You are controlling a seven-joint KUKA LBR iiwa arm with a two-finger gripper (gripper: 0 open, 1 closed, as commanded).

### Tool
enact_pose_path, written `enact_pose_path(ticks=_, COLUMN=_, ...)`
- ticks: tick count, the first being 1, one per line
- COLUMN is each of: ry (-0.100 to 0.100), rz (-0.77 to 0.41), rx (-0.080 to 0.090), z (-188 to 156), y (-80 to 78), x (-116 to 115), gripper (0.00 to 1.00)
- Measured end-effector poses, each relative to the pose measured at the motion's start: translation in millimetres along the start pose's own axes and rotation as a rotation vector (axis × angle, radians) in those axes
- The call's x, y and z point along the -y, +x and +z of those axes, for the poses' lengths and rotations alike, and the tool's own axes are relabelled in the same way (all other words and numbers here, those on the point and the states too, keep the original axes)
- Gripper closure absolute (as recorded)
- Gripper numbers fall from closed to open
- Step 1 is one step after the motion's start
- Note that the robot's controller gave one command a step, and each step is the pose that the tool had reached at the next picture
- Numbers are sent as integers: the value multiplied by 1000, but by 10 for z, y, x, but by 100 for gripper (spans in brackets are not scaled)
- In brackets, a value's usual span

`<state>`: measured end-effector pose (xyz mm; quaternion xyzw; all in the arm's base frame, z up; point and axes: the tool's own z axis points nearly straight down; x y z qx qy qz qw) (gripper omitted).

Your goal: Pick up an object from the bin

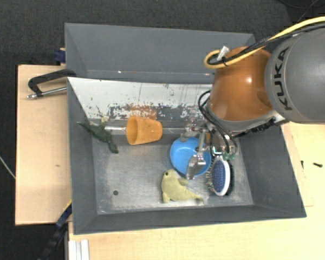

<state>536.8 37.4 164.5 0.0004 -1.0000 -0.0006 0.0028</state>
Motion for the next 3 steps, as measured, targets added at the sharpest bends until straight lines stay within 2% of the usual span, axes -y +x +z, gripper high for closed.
enact_pose_path(ticks=1, ry=0, rz=-174, rx=6, z=878, y=213, x=264, gripper=0)
enact_pose_path(ticks=2, ry=1, rz=-174, rx=6, z=848, y=207, x=266, gripper=100)
enact_pose_path(ticks=3, ry=4, rz=-322, rx=20, z=-760, y=80, x=342, gripper=100)
